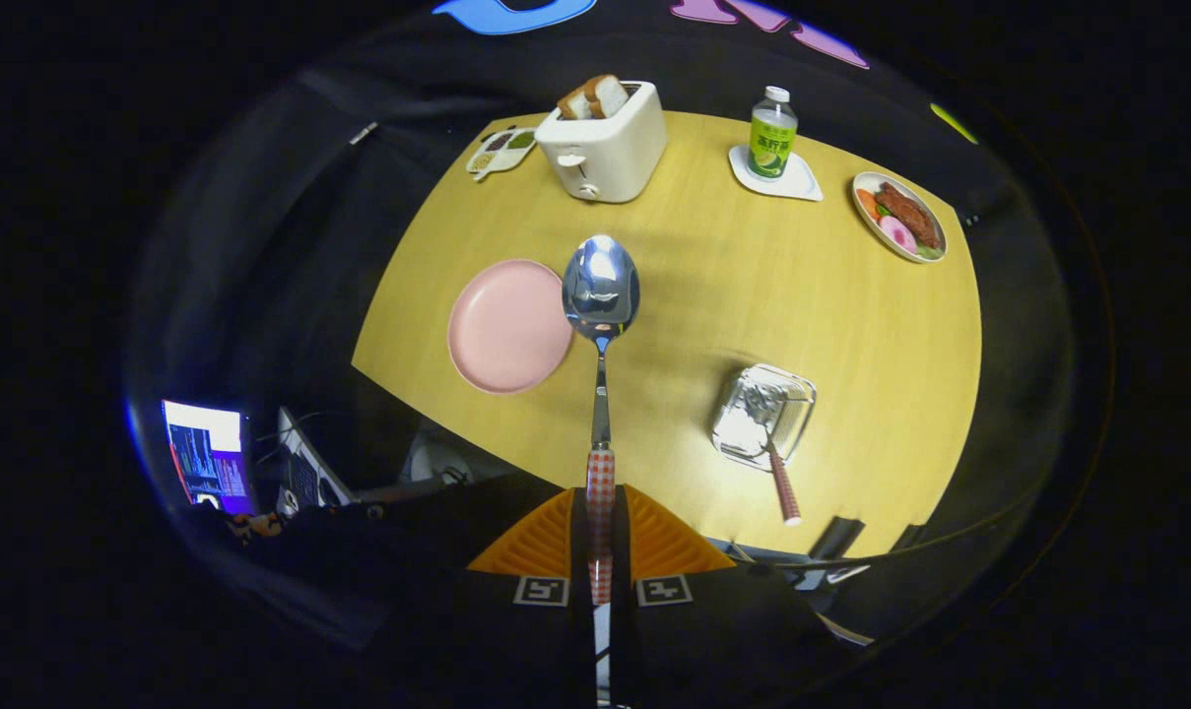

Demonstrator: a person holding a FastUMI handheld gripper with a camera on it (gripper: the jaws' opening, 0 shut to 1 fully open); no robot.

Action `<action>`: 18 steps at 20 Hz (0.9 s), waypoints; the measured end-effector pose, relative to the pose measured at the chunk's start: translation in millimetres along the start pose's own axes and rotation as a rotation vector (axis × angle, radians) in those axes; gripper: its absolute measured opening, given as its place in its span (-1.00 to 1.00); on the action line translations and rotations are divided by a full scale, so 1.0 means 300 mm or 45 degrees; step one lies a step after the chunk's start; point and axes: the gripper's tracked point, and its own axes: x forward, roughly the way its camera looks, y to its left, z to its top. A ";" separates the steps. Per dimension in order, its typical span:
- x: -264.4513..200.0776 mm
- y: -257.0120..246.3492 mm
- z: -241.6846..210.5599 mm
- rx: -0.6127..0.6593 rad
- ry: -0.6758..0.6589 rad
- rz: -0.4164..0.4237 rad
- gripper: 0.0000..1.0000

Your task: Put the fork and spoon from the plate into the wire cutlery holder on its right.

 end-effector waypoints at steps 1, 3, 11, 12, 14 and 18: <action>-0.008 -0.036 -0.020 -0.002 0.047 -0.016 -0.79; -0.017 -0.105 -0.066 -0.001 0.149 -0.037 -0.80; 0.051 -0.357 -0.183 -0.066 0.652 -0.188 -0.80; 0.060 -0.379 -0.181 -0.074 0.701 -0.209 -0.80; 0.078 -0.412 -0.173 -0.075 0.801 -0.236 -0.80; 0.138 -0.439 -0.157 -0.042 0.936 -0.254 -0.80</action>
